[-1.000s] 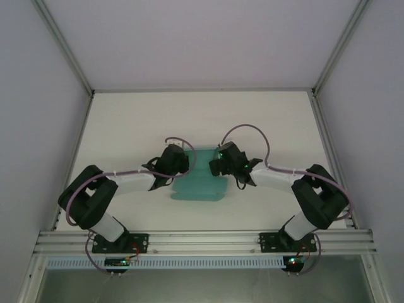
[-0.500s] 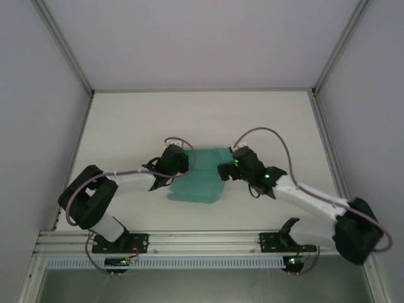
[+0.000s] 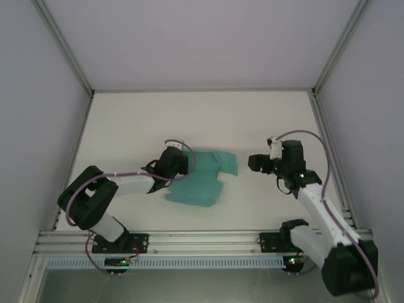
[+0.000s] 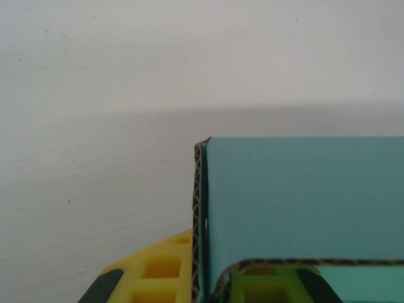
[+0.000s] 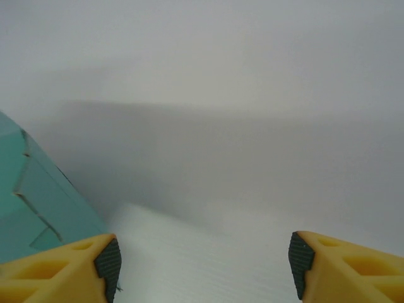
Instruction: Assemble paper box
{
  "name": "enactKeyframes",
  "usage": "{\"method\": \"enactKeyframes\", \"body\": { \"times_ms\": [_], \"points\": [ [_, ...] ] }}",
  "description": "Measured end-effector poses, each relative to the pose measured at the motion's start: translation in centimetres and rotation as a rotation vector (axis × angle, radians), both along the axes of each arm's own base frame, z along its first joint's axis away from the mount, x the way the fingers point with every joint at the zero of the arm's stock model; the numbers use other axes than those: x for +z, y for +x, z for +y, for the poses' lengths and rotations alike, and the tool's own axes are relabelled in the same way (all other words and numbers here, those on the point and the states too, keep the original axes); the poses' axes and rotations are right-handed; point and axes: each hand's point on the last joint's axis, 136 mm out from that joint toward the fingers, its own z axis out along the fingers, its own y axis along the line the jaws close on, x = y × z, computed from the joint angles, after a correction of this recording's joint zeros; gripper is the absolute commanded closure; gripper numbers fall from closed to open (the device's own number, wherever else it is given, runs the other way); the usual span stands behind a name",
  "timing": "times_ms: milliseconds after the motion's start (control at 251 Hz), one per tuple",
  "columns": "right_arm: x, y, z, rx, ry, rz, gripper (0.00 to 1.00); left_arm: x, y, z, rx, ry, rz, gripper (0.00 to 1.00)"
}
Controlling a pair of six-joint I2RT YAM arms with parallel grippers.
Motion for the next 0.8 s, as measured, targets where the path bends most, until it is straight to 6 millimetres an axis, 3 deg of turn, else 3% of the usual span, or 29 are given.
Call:
{"method": "enactKeyframes", "body": {
  "times_ms": [104,303,583,798],
  "points": [
    [-2.1,-0.6,2.5,0.129,0.028,0.075,0.32,0.1,0.0,0.0,-0.008,0.003,-0.012,1.00],
    [-4.1,-2.0,6.8,0.332,0.061,0.137,0.39,0.1,0.1,0.0,-0.018,-0.006,-0.044,1.00],
    [-4.2,-3.3,11.5,0.530,0.050,0.113,0.45,0.1,0.2,-0.8,-0.036,-0.013,-0.082,1.00],
    [-4.5,-2.0,13.3,0.548,-0.011,0.079,0.49,0.2,-0.3,-1.9,-0.061,0.038,-0.119,1.00]
  ]
}}
